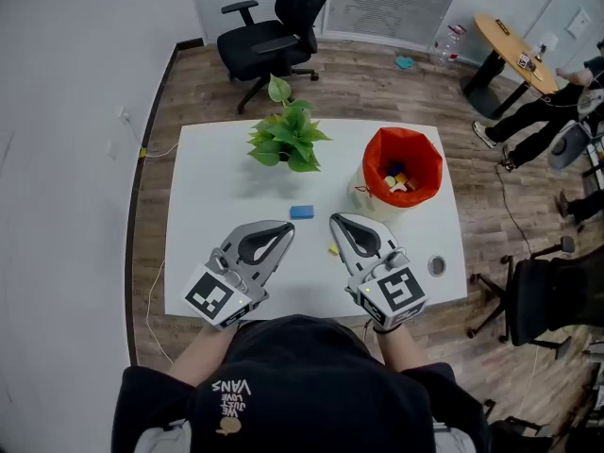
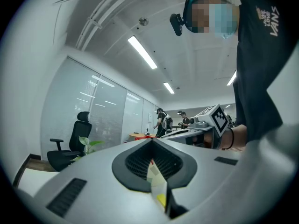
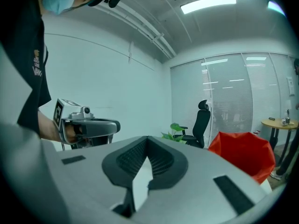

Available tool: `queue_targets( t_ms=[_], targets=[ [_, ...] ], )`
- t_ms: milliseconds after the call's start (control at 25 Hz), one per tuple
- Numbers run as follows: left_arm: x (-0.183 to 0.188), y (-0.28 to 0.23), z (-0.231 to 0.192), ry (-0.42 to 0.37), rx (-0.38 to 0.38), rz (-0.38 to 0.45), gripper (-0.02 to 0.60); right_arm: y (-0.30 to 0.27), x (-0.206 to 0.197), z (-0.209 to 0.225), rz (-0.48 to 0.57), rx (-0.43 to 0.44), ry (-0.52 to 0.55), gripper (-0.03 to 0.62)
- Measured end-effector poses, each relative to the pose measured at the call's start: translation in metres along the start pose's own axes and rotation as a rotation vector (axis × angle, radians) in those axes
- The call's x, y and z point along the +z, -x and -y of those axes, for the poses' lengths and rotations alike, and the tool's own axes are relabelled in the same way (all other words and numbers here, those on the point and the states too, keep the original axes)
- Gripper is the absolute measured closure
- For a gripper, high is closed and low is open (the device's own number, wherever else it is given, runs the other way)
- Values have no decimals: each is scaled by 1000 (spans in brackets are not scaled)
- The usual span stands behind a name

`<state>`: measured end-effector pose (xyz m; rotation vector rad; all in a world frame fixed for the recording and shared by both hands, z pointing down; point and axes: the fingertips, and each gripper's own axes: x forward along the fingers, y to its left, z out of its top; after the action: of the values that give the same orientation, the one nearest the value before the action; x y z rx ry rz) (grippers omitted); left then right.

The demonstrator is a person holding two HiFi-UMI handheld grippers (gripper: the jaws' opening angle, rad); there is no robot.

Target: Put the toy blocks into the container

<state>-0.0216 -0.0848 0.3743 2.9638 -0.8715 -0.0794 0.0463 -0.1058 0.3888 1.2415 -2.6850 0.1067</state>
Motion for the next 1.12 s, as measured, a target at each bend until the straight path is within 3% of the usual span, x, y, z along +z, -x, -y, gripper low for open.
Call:
queue_targets(
  t_ms=[800,1120],
  targets=[
    [1,0,-11,4,44,22,571,-8,-12,3,-19,19,-17,577],
    [1,5,-16,8,63,27,571,-32,-25,8,-35,76,0,576]
  ],
)
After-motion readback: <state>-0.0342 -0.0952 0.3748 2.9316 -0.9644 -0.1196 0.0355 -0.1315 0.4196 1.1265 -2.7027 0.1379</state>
